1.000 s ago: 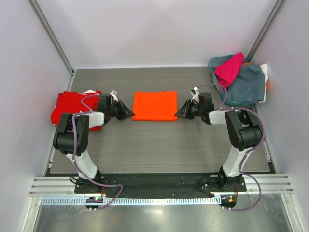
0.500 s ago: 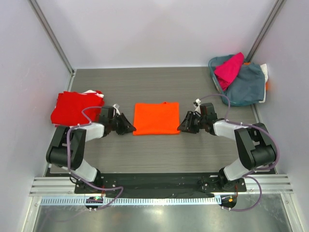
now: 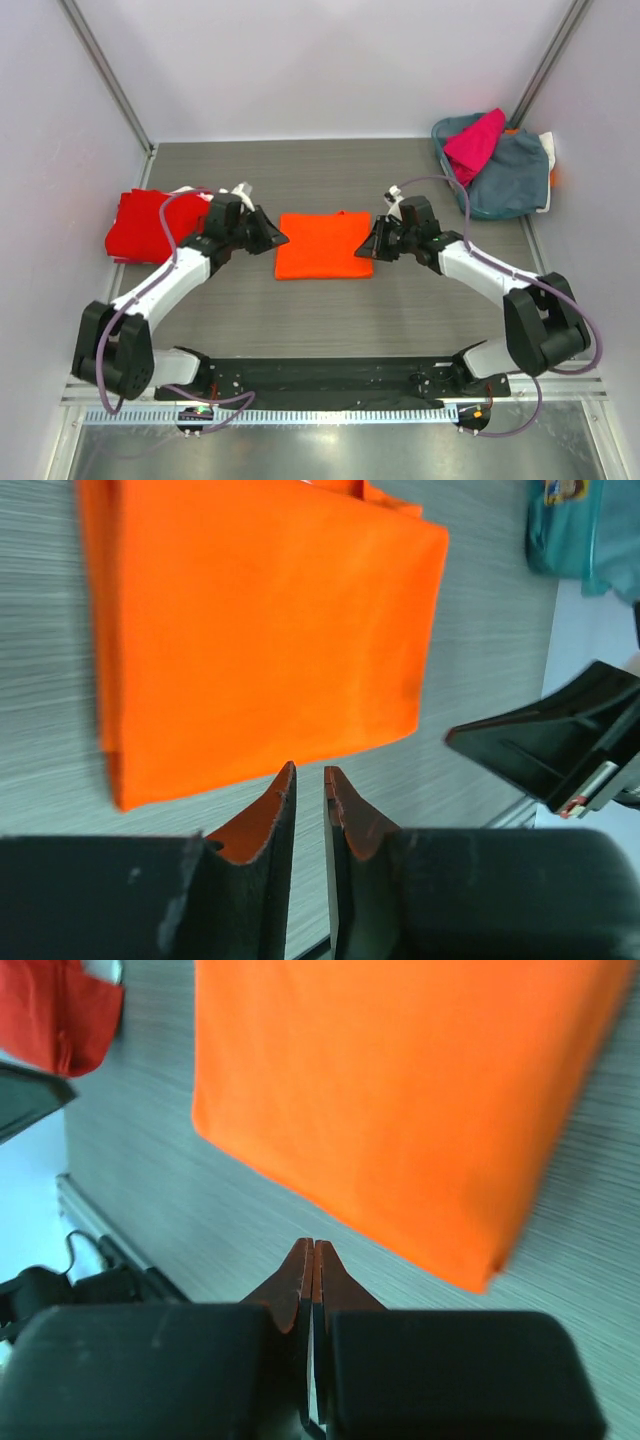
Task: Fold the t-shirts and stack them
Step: Fold the tshirt
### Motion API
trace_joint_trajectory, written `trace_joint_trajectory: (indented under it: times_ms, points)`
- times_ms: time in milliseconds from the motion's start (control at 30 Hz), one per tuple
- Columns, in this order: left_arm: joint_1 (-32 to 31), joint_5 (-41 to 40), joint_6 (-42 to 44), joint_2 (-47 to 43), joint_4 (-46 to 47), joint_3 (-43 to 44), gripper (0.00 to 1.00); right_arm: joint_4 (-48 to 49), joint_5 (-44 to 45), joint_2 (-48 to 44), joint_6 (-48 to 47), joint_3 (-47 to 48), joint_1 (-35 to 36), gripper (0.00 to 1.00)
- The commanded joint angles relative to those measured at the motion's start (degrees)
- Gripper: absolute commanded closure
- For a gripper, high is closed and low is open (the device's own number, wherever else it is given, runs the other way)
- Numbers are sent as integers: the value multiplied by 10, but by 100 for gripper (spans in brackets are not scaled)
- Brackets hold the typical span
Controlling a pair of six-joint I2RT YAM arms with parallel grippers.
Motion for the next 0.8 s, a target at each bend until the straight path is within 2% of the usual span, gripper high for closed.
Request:
trace_joint_trajectory:
  times_ms: [0,33,133,333,400,533,767]
  points:
    - [-31,11,-12,54,-4,38,83,60,-50,46,63,13,24,99]
    - [-39,20,-19,74,10,40,84,112,-75,54,76,11,28,99]
    - [-41,42,-52,98,73,35,87,181,-90,90,113,6,39,99]
    - [-37,74,-80,175,146,22,89,273,-129,158,142,-13,38,99]
    - [-30,78,-85,196,175,10,90,290,-148,180,142,-30,25,99]
    - [-7,82,-82,219,201,-31,92,389,-193,241,165,-78,-21,99]
    - [17,56,-92,243,259,-101,93,411,-211,277,121,-113,-65,99]
